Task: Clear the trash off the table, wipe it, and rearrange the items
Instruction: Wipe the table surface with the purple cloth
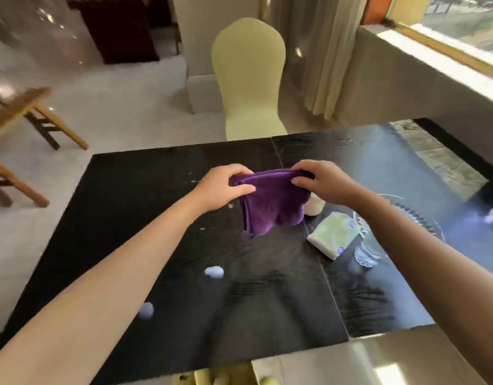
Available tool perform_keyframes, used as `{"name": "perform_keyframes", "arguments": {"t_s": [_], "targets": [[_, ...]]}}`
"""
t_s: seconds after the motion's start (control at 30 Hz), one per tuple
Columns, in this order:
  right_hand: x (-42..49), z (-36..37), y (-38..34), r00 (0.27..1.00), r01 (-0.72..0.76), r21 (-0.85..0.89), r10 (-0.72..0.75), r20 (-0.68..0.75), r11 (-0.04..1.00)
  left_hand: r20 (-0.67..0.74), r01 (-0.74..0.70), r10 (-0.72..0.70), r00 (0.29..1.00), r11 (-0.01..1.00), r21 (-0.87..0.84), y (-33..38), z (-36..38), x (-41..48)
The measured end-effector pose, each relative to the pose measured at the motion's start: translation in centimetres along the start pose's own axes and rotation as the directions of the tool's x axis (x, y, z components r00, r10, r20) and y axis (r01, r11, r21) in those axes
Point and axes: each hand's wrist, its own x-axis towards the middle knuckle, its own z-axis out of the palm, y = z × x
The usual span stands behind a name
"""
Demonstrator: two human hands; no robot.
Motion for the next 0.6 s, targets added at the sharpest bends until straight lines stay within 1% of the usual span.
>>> {"name": "perform_keyframes", "arguments": {"t_s": [0.1, 0.2, 0.27, 0.43, 0.6], "targets": [[3.8, 2.9, -4.5, 0.992, 0.081, 0.038, -0.084, 0.093, 0.996, -0.099, 0.131, -0.125, 0.987, 0.99, 0.06, -4.1, -4.6, -2.7], [6.7, 6.3, -9.0, 0.972, 0.129, 0.063, -0.139, 0.189, 0.99, -0.16, 0.212, -0.196, 0.968, 0.973, 0.088, -8.0, -8.0, -5.4], [8.3, 8.6, -11.7, 0.962, 0.143, 0.061, -0.153, 0.225, 0.988, -0.191, 0.253, -0.231, 0.954, 0.962, 0.103, -10.4, -9.8, -7.0], [12.1, 14.3, -16.5, 0.944, 0.121, 0.027, -0.124, 0.305, 0.992, -0.238, 0.321, -0.291, 0.927, 0.942, 0.1, -16.2, -13.3, -10.1], [16.2, 19.9, -20.2, 0.953, 0.077, 0.017, -0.079, 0.293, 0.997, -0.25, 0.36, -0.319, 0.914, 0.922, 0.141, -22.9, -16.5, -10.7]]}}
